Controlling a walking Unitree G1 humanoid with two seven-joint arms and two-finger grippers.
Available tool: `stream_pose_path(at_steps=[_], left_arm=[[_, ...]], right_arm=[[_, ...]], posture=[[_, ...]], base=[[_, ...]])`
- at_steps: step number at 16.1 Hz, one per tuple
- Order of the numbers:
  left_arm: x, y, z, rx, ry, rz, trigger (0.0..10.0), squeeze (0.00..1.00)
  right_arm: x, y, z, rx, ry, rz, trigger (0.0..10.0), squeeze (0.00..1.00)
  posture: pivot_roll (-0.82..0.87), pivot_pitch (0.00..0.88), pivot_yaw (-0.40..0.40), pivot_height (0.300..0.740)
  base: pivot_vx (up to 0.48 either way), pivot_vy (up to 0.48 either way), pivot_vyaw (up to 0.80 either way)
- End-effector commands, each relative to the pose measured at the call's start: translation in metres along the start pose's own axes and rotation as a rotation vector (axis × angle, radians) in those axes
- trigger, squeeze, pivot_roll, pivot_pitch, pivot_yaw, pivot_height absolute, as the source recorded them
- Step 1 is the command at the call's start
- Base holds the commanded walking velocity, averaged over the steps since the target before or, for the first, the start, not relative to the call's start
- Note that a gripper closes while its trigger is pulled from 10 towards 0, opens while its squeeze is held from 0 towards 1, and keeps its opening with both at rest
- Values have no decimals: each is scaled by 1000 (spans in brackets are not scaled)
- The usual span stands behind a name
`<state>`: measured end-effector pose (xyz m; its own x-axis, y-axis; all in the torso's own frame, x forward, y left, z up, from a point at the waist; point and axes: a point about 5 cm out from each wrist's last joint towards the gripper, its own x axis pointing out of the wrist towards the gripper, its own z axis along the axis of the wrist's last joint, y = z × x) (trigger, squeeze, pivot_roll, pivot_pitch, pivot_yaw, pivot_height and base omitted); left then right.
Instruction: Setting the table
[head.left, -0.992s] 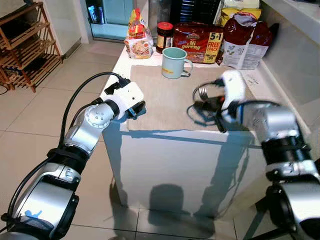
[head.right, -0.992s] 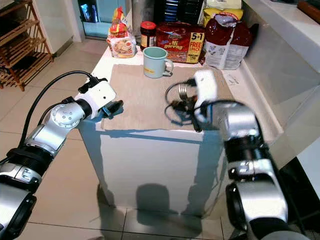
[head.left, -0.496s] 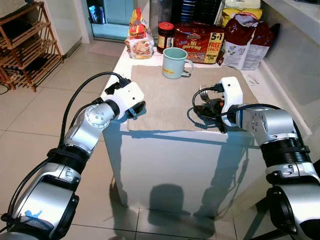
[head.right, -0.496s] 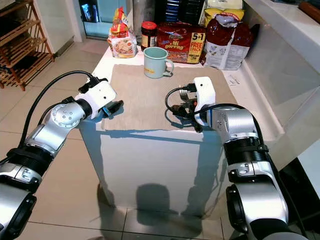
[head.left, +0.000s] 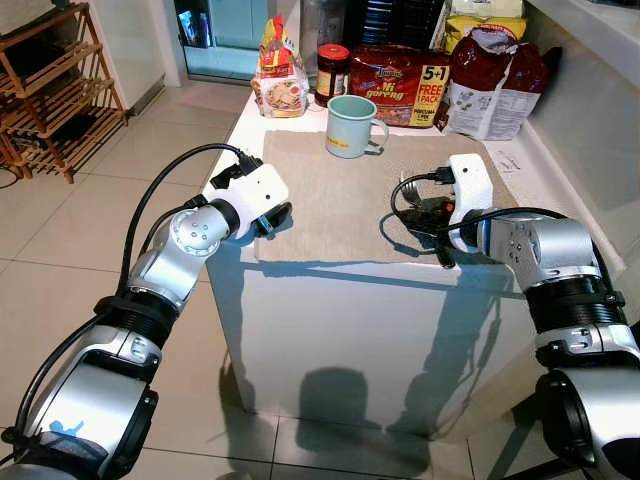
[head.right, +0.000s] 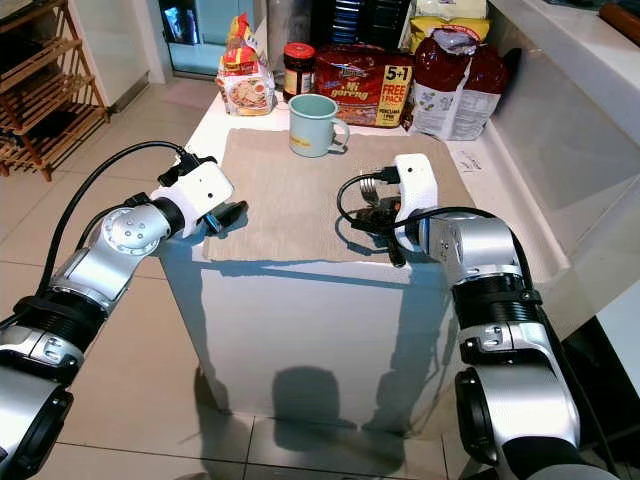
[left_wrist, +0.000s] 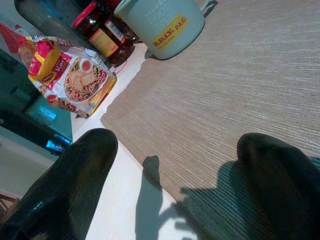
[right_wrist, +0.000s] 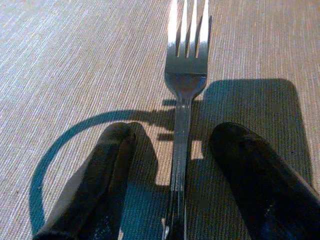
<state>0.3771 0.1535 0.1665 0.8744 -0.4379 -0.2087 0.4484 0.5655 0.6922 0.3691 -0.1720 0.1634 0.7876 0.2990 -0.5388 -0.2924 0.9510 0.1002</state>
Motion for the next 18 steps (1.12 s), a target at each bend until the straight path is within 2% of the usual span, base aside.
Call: stream_pose_path(at_steps=[1, 14, 17, 18], left_arm=[[-2, -6, -9, 6, 45, -35, 10000, 0], [-1, -5, -7, -3, 36, -31, 10000, 0], [-1, -5, -7, -3, 36, -30, 10000, 0], [-1, -5, -7, -4, 33, -26, 10000, 0]], right_arm=[[-1, -10, -7, 28, 44, -39, 0, 0], [0, -11, -6, 38, 24, -55, 0, 0], [-4, -17, 6, 62, -66, -99, 0, 0], [-8, -18, 17, 94, -155, -96, 0, 0]], posture=[[30, 0, -54, 740], [33, 0, -56, 740], [34, 0, -56, 740], [34, 0, -56, 740]], base=[[0, 0, 0], [0, 0, 0], [0, 0, 0], [0, 0, 0]])
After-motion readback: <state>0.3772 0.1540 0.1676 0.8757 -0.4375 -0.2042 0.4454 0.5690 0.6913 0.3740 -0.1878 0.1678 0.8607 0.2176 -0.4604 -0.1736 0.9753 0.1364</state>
